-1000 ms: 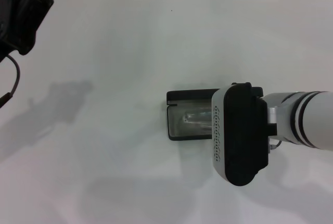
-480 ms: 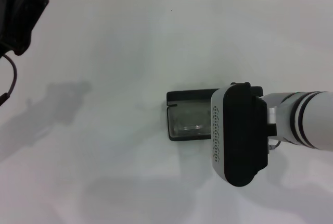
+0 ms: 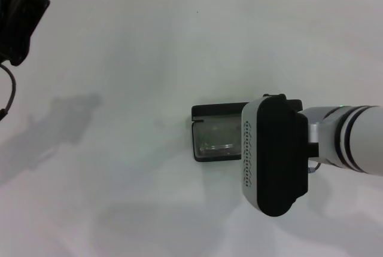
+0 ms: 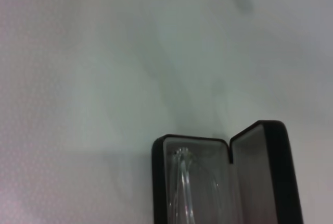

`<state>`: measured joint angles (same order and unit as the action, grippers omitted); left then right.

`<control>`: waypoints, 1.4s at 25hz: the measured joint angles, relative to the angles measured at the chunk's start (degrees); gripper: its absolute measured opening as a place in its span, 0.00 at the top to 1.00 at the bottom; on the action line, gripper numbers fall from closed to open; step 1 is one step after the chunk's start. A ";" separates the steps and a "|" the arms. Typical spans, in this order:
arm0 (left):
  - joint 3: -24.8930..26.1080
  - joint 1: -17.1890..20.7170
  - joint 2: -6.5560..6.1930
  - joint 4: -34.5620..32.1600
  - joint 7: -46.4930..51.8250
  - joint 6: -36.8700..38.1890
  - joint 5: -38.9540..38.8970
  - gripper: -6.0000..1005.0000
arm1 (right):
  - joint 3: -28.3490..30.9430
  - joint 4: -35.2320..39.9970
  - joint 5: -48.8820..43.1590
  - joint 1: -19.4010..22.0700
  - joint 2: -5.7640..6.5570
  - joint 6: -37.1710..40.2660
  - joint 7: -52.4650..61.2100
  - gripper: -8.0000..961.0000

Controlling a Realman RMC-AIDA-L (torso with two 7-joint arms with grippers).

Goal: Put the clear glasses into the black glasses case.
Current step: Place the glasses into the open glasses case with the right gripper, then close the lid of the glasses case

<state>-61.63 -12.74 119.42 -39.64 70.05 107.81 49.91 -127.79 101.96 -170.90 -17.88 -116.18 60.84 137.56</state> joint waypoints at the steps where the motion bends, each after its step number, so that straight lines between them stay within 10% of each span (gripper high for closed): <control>1: 0.01 0.00 -0.05 0.00 0.00 0.13 0.00 0.90 | 0.00 0.31 0.09 0.17 0.00 0.07 0.05 0.81; 17: 0.07 -1.07 -2.75 -0.01 0.66 -0.24 3.34 0.90 | 10.40 10.89 21.58 4.96 0.75 1.19 -3.26 0.80; 28: 0.19 -6.20 -1.55 1.65 0.44 -2.54 13.18 0.90 | 61.77 9.48 74.57 10.36 0.85 25.72 -14.35 0.79; 35: -1.76 -12.44 0.16 1.90 1.89 -10.77 23.58 0.89 | 83.13 -2.42 83.53 11.04 0.80 36.90 -21.16 0.79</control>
<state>-63.39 -25.18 119.59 -37.74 71.94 97.05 73.49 -44.67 99.54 -87.37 -6.84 -115.38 97.74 116.40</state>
